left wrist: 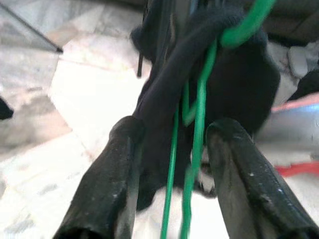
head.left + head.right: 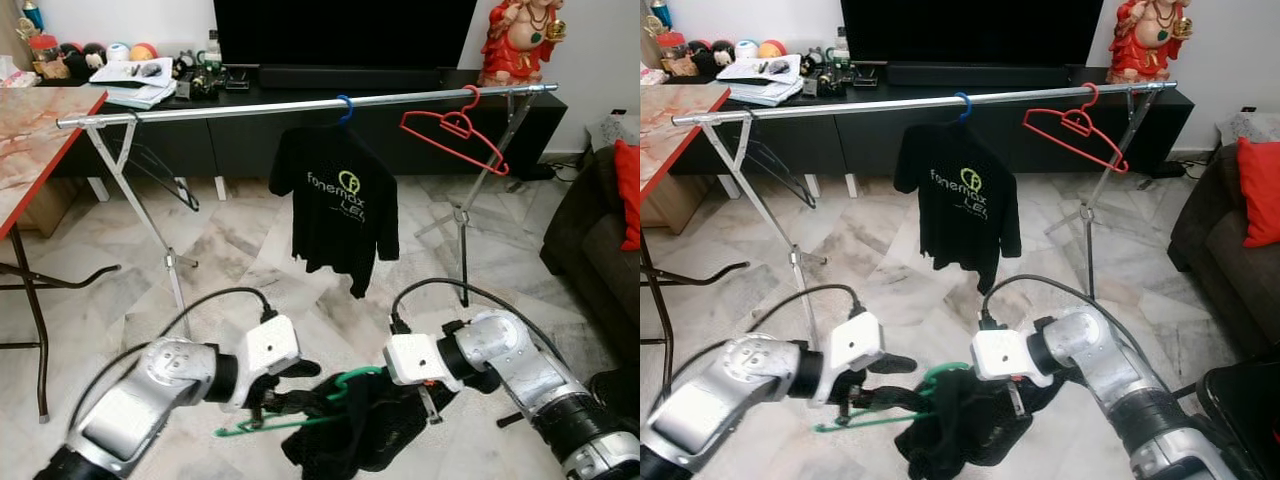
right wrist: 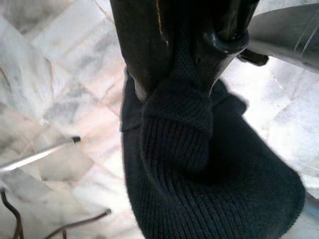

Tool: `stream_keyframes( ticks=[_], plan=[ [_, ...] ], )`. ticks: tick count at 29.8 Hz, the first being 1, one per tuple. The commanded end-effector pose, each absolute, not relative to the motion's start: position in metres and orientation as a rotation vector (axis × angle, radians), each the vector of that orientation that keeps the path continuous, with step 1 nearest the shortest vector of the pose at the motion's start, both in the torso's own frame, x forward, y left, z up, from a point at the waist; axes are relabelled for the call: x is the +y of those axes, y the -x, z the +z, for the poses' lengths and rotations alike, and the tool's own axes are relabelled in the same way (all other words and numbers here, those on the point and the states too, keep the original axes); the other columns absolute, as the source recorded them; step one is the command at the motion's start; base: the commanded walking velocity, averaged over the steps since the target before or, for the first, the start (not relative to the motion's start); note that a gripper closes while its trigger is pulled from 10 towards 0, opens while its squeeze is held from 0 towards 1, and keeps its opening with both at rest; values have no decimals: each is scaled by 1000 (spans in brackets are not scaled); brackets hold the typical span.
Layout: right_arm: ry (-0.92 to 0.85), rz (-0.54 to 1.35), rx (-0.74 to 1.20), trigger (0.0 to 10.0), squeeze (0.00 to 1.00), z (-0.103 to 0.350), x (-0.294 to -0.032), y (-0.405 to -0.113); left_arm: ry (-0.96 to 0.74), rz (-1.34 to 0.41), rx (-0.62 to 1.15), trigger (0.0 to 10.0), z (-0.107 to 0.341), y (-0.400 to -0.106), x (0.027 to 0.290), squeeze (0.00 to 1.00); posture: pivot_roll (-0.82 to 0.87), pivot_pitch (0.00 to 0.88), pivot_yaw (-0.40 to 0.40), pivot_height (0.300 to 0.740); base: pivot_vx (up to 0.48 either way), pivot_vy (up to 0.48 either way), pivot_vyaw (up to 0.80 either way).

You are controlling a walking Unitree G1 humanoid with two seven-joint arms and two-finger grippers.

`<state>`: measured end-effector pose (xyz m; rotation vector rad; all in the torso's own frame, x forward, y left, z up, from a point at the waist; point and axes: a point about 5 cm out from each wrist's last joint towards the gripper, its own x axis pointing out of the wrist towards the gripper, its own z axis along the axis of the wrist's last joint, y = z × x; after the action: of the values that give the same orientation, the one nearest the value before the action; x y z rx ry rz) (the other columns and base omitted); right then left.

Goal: Hang hanger

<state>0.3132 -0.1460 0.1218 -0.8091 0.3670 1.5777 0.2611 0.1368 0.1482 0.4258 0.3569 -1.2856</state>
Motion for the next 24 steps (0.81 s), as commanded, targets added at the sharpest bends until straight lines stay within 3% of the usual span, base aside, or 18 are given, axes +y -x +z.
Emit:
stream_keyframes(
  ticks=[1,4,6,16,17,24],
  plan=[
    [811,1519,321,0,0,132,-145,-321,-441,-1277,338,10000,153,-260,140,1000,33,109,-46,740,0,0,0],
    [788,1394,278,0,0,139,-145,-333,-440,-1216,334,10000,153,-265,146,1000,33,110,-47,740,0,0,0],
    [785,1155,257,0,0,150,-152,-354,-436,-1058,297,10000,149,-275,158,1000,30,114,-49,740,0,0,0],
    [757,1027,201,0,0,166,-150,-362,-372,-766,254,10000,126,-283,172,1000,27,117,-44,740,0,0,0],
    [739,1035,173,0,0,169,-142,-361,-380,-710,257,10000,118,-284,174,0,24,116,-42,740,0,0,0],
    [703,1109,76,0,0,183,-113,-352,-382,-550,308,10000,85,-287,183,0,13,111,-35,740,0,0,0]
  ],
)
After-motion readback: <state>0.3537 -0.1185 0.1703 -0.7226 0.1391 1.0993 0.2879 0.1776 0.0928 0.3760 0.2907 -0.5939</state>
